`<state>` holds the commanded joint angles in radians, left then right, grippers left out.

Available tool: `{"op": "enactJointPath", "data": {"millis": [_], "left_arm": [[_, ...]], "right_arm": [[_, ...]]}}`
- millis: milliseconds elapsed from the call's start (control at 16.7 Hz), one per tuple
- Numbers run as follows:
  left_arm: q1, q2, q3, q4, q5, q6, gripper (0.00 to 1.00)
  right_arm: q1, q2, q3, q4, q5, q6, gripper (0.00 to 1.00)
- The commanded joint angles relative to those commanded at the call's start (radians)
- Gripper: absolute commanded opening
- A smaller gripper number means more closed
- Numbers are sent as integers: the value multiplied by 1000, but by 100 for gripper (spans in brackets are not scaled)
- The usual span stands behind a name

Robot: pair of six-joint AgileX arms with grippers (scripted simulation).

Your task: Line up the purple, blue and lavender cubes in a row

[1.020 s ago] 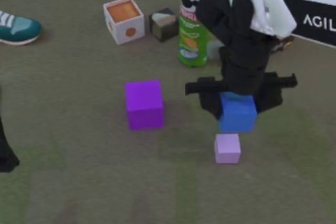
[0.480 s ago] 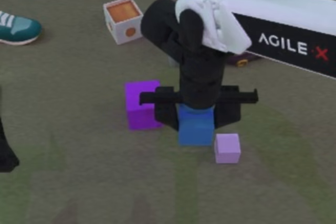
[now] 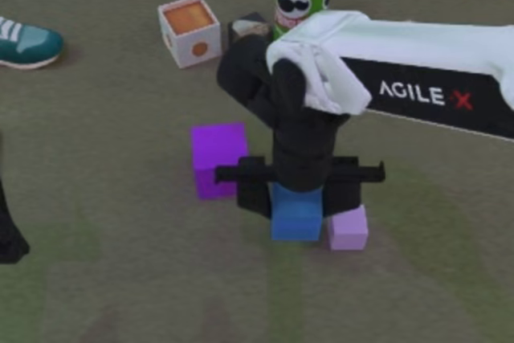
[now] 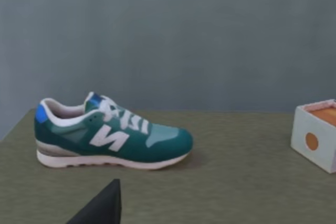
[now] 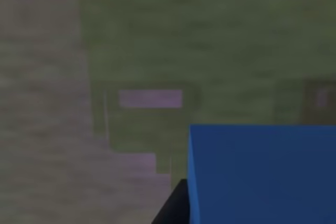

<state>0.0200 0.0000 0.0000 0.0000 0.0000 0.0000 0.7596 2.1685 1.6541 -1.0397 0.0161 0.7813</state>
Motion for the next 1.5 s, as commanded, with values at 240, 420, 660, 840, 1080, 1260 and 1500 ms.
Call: {"op": "enactJointPath", "data": {"millis": [240, 420, 660, 840, 1080, 1260, 1500], "left_arm": [[0, 0, 0, 0, 0, 0, 100], [0, 0, 0, 0, 0, 0, 100], [0, 0, 0, 0, 0, 0, 100], [0, 0, 0, 0, 0, 0, 100], [0, 0, 0, 0, 0, 0, 100], [0, 0, 0, 0, 0, 0, 100], [0, 0, 0, 0, 0, 0, 100]], "right_arm": [[6, 25, -61, 85, 2, -2, 0], [6, 26, -61, 86, 2, -2, 0], [6, 26, -61, 86, 2, -2, 30], [6, 26, -61, 86, 2, -2, 53], [6, 26, -61, 86, 2, -2, 83], [6, 26, -61, 86, 2, -2, 100], [6, 26, -61, 86, 2, -2, 100]]}}
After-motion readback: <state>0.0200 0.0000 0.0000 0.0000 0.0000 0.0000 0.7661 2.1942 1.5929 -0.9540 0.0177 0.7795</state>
